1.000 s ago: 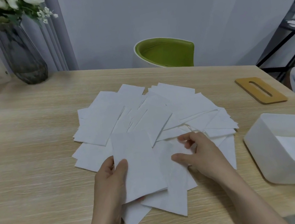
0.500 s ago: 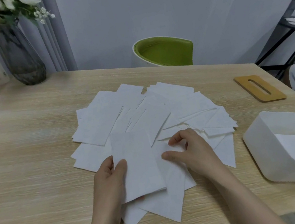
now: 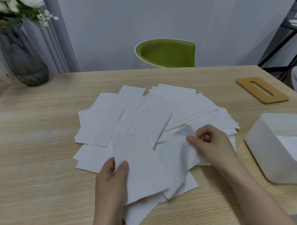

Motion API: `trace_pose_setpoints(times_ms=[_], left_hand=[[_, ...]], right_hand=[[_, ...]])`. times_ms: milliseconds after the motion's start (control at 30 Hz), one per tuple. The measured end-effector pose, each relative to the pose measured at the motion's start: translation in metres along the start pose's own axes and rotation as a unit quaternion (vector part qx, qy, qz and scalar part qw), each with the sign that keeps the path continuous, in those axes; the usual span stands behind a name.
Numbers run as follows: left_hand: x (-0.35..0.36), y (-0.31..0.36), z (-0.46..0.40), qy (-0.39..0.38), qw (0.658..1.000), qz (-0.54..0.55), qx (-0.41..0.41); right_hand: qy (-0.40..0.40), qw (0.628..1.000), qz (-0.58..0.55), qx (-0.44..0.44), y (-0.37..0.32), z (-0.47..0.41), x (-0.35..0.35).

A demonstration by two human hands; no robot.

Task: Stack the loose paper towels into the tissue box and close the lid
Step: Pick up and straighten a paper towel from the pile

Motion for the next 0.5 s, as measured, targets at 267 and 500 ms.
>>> trace_pose_setpoints(times_ms=[267, 500], left_hand=[[-0.001, -0.001, -0.001, 0.008, 1.0, 0.003, -0.001], [0.002, -0.002, -0.001, -0.004, 1.0, -0.001, -0.002]], right_hand=[[0.124, 0.984, -0.09, 0.096, 0.029, 0.031, -0.045], [0.063, 0.983, -0.117, 0.13, 0.032, 0.062, -0.043]])
Point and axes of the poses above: each hand's wrist, its own z-axis away from the middle knuckle, its own x-axis out of the palm, y = z × x, the point moved 8 cm from there along -z, towards the middle knuckle, and after that the axes turned 14 degrees about -x, right-handed, at the moved point
